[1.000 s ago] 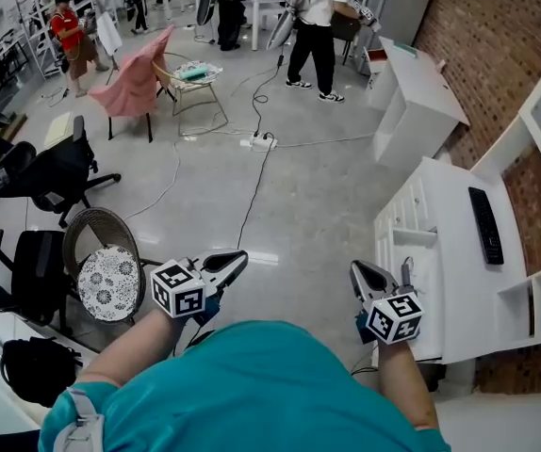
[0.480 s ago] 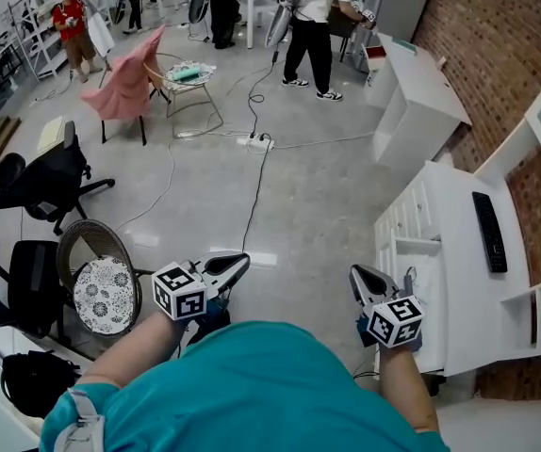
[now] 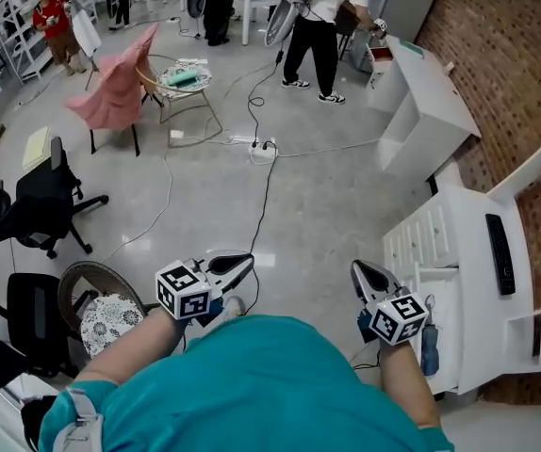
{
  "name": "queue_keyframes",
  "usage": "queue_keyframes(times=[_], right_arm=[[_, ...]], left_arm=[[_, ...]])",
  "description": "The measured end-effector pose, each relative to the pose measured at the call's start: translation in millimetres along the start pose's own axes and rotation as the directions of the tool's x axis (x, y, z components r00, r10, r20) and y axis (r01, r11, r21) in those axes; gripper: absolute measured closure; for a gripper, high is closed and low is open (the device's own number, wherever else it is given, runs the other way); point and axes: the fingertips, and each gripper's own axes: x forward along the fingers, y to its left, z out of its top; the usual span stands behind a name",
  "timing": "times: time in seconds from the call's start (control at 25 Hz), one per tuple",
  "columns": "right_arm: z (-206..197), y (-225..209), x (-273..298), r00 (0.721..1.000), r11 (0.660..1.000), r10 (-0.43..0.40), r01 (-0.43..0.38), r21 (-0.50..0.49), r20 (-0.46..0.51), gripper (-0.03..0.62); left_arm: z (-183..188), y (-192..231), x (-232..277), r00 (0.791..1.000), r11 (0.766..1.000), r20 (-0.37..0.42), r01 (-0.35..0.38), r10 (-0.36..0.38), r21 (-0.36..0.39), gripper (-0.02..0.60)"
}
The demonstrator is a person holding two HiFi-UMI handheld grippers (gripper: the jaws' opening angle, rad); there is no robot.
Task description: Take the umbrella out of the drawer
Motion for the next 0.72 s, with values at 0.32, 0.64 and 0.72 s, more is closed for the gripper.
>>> queue_keyframes(times=[0.32,0.64,0.72], right_arm=[[53.7,12.1,97.2,1.000,0.999,0.009,-0.009,-0.034,-0.003,0.572],[70.6,-4.9,148.8,0.999,0.999,0.023,-0.023,-0.026,-0.028,0.572],[70.1,-12.0,155.1,0.999,0.999,0.029,-0.030,-0.022,-0.034,0.572]], left_arm=[[41.3,92.9,-13.5,1.000,1.000,0.004,0.017,-0.017,-0.015,0.566],[56.2,145.3,-3.6,1.000,0.999,0.004,0.004,-0.004,-0.032,0.566],[59.5,151.7,1.5,1.000,0.999,0.006,-0.003,0.003,-0.032,0.566]])
